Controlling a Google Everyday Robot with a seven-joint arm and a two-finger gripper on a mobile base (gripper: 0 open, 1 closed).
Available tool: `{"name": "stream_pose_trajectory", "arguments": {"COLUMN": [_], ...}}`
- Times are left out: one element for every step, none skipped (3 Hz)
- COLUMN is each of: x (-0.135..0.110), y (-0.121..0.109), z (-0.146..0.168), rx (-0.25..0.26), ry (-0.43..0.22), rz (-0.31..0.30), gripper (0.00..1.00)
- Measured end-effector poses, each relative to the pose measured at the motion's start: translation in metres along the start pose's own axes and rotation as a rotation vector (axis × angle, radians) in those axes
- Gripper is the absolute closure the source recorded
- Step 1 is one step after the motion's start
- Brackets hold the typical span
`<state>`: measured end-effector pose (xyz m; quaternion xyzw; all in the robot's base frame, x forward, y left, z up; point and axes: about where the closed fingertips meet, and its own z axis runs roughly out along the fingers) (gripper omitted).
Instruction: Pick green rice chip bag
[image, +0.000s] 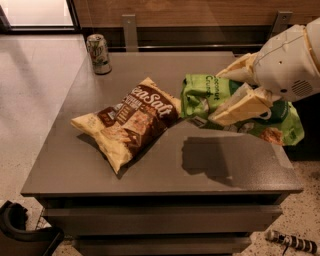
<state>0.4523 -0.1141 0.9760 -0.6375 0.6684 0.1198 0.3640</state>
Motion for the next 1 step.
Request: {"name": "stream_pose_trajectory", "arguments": {"x": [-0.0149], "y": [-0.0089], "z": [-0.0197], "rx": [0.057], "ry": [-0.06], "rz": [-0.063], "gripper": [1.0]}}
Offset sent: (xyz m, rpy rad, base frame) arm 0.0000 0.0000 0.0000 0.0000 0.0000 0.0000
